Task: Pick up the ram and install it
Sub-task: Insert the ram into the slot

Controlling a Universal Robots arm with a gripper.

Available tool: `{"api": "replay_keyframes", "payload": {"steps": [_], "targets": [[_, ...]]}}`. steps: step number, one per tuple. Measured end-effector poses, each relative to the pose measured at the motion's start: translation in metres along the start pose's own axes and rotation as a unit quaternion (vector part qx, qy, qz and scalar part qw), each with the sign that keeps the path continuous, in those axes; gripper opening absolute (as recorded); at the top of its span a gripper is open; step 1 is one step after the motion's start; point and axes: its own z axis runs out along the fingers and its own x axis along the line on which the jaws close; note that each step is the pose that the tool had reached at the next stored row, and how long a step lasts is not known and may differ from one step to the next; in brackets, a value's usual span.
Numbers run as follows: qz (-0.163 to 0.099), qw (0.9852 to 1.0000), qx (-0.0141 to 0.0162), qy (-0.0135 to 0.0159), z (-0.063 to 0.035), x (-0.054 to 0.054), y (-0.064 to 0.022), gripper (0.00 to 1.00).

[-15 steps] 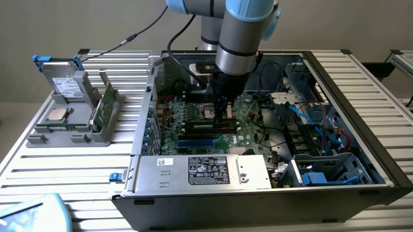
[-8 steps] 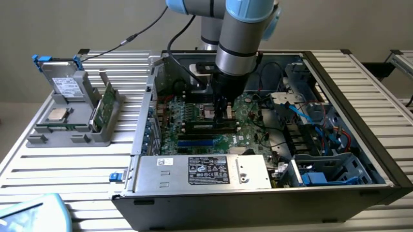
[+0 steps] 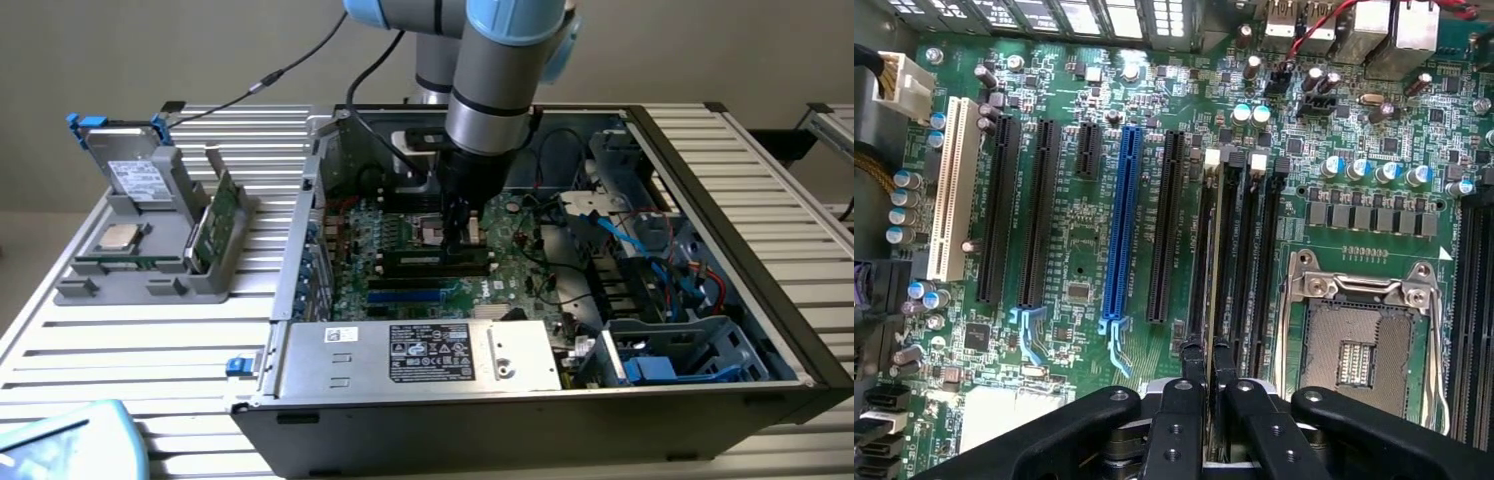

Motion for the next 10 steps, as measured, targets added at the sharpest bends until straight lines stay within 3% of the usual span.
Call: {"api": "replay_keyframes", "payload": {"steps": [10], "targets": [[0.022, 0.9998, -0.0006, -0.0027, 0.0001, -0.0002, 0.0000, 0.14]]}}
